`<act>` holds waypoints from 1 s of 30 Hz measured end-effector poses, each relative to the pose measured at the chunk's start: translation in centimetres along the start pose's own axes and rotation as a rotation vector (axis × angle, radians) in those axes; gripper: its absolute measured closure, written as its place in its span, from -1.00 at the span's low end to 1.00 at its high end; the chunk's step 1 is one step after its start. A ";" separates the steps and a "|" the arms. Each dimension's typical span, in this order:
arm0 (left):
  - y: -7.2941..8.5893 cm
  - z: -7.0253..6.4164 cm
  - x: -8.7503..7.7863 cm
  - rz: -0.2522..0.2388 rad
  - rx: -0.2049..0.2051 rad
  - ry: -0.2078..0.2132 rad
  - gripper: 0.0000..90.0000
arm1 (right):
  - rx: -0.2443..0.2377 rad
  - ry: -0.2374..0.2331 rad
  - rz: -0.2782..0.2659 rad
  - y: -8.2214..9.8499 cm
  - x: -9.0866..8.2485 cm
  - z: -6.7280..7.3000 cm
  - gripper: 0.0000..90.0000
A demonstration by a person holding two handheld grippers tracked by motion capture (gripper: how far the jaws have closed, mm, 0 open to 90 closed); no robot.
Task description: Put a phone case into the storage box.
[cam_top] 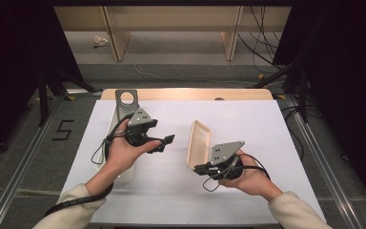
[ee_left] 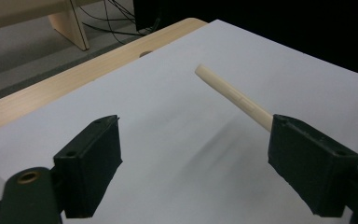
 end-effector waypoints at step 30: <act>-3.1 -0.6 6.7 0.157 -0.079 0.096 -0.08 | -0.030 -0.010 0.011 -0.5 0.6 0.7 0.95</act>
Point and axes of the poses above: each handheld gripper's, and its own axes: x roughly forward along the jaws, y roughly out of its underside, z roughly to its left, the point moved 2 cm from there along x, roughly forward along the jaws, and after that the axes turned 12 degrees about x, right-handed, at the moved point
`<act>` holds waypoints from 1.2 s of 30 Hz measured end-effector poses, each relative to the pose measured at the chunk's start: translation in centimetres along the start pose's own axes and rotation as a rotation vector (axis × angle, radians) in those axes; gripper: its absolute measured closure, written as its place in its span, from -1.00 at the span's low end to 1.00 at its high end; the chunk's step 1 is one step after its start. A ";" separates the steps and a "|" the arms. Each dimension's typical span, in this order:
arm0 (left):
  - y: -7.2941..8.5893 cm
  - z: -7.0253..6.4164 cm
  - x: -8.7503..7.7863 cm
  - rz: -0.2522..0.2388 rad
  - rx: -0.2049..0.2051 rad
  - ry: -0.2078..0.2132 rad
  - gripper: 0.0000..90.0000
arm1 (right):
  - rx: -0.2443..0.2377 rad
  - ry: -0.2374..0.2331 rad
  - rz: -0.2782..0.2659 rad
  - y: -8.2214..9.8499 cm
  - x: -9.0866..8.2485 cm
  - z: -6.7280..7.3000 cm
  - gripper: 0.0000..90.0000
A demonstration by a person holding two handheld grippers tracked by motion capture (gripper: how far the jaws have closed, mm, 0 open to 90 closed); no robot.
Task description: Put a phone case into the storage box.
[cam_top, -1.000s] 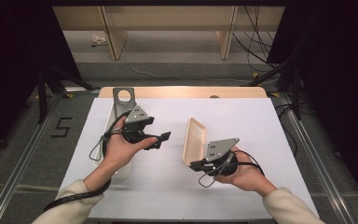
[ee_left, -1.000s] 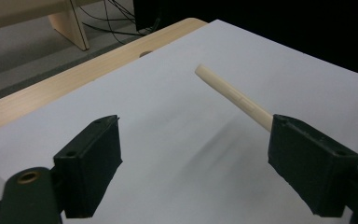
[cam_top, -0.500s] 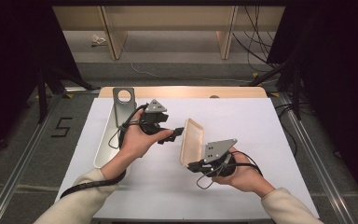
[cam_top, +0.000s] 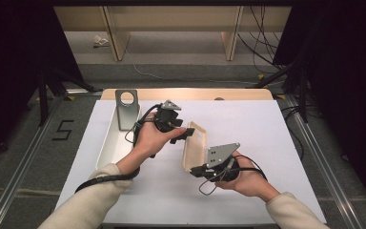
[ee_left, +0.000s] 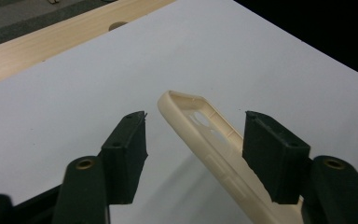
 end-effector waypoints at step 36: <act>0.0 0.6 0.6 0.051 -0.194 -0.032 0.10 | -0.031 0.020 0.039 -0.1 0.7 0.1 0.96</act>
Point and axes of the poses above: each handheld gripper's, and its own axes: x roughly forward along the jaws, y roughly out of its underside, z roughly to its left, the point moved 2 cm from there along x, roughly forward along the jaws, and after that the axes turned 12 degrees about x, right-handed, at the moved point
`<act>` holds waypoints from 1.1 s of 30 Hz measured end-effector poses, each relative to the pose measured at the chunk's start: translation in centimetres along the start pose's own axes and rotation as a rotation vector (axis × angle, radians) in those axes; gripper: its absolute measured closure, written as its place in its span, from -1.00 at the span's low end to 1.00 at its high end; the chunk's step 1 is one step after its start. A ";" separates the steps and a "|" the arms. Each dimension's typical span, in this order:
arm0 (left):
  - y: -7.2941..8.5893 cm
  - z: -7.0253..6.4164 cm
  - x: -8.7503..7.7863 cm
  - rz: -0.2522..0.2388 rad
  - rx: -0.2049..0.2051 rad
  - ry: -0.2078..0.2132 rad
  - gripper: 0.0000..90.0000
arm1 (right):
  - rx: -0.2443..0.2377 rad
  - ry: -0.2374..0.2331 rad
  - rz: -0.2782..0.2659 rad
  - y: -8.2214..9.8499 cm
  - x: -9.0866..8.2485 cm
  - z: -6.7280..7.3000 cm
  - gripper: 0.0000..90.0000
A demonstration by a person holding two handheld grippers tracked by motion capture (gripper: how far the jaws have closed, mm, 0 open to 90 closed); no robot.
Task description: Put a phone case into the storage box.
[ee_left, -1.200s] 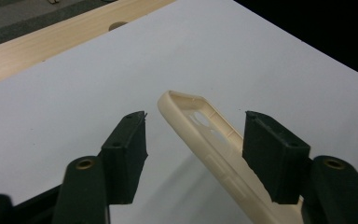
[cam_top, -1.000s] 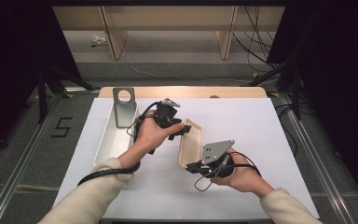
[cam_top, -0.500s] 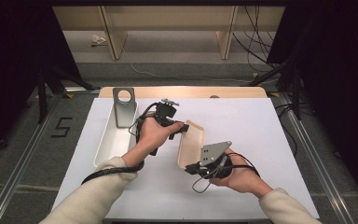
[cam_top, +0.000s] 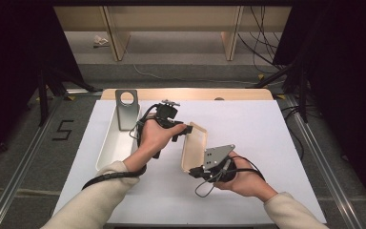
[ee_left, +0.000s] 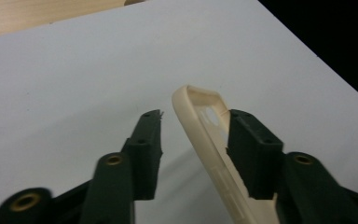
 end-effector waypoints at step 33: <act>-1.0 -1.8 -0.6 -0.054 -0.049 0.071 0.84 | -0.009 0.010 0.024 0.0 0.5 0.0 0.97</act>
Point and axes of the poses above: each handheld gripper's, and its own axes: x roughly forward along the jaws, y roughly out of its underside, z roughly to its left, the point moved 2 cm from there along x, roughly forward along the jaws, and after that the axes turned 12 degrees about x, right-handed, at the moved point
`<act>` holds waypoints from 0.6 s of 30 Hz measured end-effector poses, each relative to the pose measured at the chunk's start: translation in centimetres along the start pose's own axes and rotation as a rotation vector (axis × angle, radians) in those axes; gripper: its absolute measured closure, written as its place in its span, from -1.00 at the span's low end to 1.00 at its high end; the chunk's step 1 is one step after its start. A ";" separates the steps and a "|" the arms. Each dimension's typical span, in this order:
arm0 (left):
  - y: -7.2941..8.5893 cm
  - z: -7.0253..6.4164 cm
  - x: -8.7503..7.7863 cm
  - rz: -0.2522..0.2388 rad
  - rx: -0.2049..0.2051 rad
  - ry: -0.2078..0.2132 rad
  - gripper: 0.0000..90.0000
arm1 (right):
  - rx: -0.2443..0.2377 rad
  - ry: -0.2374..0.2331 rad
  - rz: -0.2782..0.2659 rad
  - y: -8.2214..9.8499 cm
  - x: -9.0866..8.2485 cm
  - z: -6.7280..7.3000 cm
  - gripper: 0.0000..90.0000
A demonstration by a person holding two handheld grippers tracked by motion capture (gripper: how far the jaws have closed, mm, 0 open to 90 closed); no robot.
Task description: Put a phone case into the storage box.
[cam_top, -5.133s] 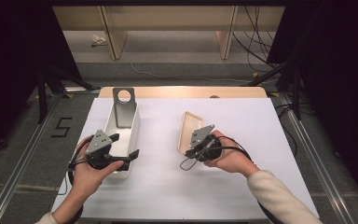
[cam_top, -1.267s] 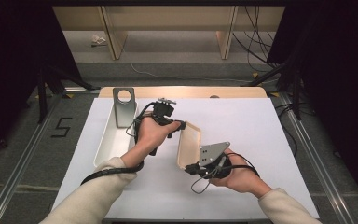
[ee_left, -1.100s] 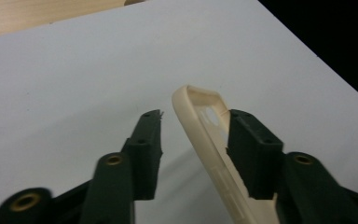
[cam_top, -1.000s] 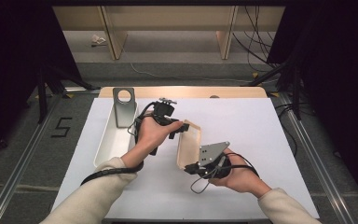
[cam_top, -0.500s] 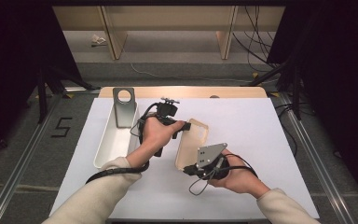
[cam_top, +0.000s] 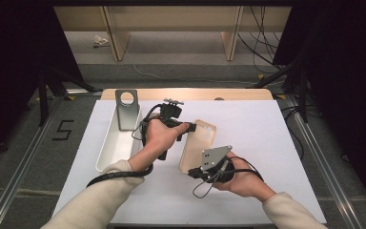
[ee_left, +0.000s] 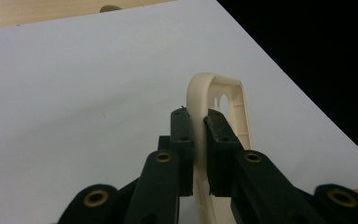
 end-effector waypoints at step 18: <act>-0.1 0.3 -1.0 -0.105 0.096 -0.031 0.85 | 0.069 0.091 -0.075 0.2 -0.7 -1.0 0.43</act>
Point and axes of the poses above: each handheld gripper's, and its own axes: x roughly forward along the jaws, y roughly out of its underside, z roughly to its left, the point moved 2 cm from there along x, roughly forward along the jaws, and after that the axes turned 12 degrees about x, right-handed, at the moved point
